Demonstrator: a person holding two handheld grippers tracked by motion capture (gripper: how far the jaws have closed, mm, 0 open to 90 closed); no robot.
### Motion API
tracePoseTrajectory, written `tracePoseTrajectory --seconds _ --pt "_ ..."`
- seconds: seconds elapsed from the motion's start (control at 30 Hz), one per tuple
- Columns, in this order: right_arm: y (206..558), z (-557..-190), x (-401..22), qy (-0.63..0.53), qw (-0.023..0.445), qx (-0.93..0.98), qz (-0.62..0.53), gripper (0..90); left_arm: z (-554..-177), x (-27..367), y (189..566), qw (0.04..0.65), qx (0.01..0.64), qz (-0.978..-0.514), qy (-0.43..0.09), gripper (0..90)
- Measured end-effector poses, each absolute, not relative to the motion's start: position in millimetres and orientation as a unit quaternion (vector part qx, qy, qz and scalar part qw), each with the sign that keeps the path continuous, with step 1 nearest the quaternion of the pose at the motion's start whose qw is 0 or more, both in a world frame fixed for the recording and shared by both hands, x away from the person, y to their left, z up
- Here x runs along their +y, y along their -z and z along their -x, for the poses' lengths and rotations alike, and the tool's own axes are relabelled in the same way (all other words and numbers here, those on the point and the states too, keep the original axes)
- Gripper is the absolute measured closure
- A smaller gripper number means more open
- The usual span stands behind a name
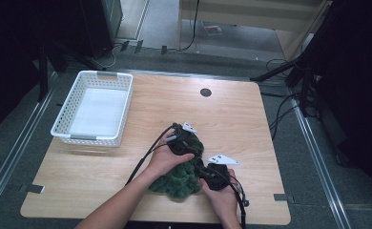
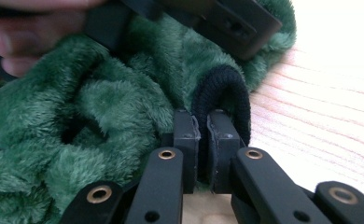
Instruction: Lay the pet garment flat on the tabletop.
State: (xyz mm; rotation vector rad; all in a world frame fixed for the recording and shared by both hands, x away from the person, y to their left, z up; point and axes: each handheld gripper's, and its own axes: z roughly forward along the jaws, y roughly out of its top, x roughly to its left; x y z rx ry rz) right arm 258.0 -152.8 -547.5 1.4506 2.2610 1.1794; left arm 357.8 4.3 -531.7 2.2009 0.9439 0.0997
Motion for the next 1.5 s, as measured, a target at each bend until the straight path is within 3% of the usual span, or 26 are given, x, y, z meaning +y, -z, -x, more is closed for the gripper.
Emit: tracePoseTrajectory --seconds 0.03,0.13,0.27,0.43,0.53,0.67,0.87,0.93,1.0,1.03,1.07,1.3,1.43,1.5 --pt "548 -258 -153 -0.4 0.105 0.767 -0.491 84.7 -358 4 532 0.363 0.367 -0.855 -0.047 58.1" --pt "548 -258 -153 -0.4 0.105 0.767 -0.49 84.7 -362 7 531 0.373 0.379 -0.846 -0.045 90.0" --pt "547 -258 -152 -0.399 0.108 0.769 -0.488 85.0 -369 12 533 0.374 0.402 -0.832 -0.078 90.0" --pt "547 -258 -152 -0.399 0.108 0.769 -0.489 84.9 -372 16 539 0.388 0.406 -0.827 -0.037 89.8" --pt "548 -258 -152 -0.399 0.109 0.768 -0.489 84.8 -369 18 534 0.401 0.392 -0.828 -0.019 69.5" --pt "548 -258 -151 -0.4 0.111 0.768 -0.487 84.8 -364 17 523 0.427 0.39 -0.816 -0.004 63.3" --pt "548 -258 -151 -0.399 0.111 0.768 -0.489 84.7 -365 6 533 0.368 0.382 -0.848 -0.014 51.5" --pt "548 -258 -150 -0.4 0.112 0.767 -0.488 84.7 -364 6 532 0.366 0.38 -0.849 -0.018 56.9" --pt "548 -258 -151 -0.401 0.11 0.767 -0.489 84.7 -361 5 532 0.367 0.359 -0.858 -0.025 73.6" --pt "548 -258 -151 -0.401 0.109 0.767 -0.489 84.7 -360 5 532 0.367 0.356 -0.859 -0.027 86.8" --pt "548 -259 -151 -0.403 0.109 0.767 -0.487 84.7 -360 6 532 0.368 0.358 -0.857 -0.035 90.0" --pt "549 -261 -146 -0.406 0.109 0.762 -0.493 84.8 -374 33 541 0.388 0.454 -0.797 -0.088 90.0" --pt "550 -261 -147 -0.411 0.106 0.759 -0.493 82.7 -375 40 541 0.417 0.458 -0.783 -0.062 90.0" --pt "550 -261 -149 -0.416 0.103 0.761 -0.487 78.3 -373 41 537 0.43 0.441 -0.786 -0.043 78.6"
